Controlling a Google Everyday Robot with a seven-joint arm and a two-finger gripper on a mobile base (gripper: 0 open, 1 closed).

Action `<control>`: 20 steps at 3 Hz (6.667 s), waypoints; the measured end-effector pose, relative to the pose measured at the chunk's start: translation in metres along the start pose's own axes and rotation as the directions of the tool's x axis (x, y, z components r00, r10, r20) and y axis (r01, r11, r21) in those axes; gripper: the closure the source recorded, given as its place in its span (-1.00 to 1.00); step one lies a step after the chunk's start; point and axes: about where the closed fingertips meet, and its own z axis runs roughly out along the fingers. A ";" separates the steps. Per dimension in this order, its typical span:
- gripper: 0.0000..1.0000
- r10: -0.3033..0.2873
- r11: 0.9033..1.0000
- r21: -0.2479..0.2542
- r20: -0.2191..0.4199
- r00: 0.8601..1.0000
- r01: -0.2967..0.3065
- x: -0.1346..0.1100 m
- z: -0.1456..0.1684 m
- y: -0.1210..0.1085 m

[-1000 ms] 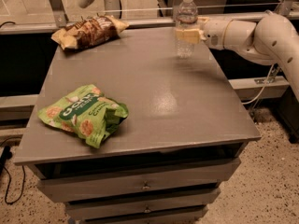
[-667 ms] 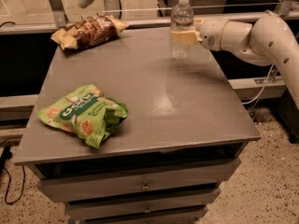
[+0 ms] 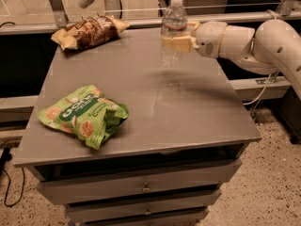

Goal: Move water bottle near green rice chip bag

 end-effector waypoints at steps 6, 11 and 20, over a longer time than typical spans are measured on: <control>0.17 0.202 0.914 -0.342 -0.085 0.976 -0.219 0.037 0.022 0.190; -1.00 0.182 0.882 -0.434 -0.045 0.982 -0.184 0.044 0.021 0.218; -1.00 -0.023 0.997 0.068 -0.255 0.967 0.041 0.068 0.189 0.065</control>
Offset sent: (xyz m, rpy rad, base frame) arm -0.1172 0.0727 -0.0347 0.0915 0.1692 0.1951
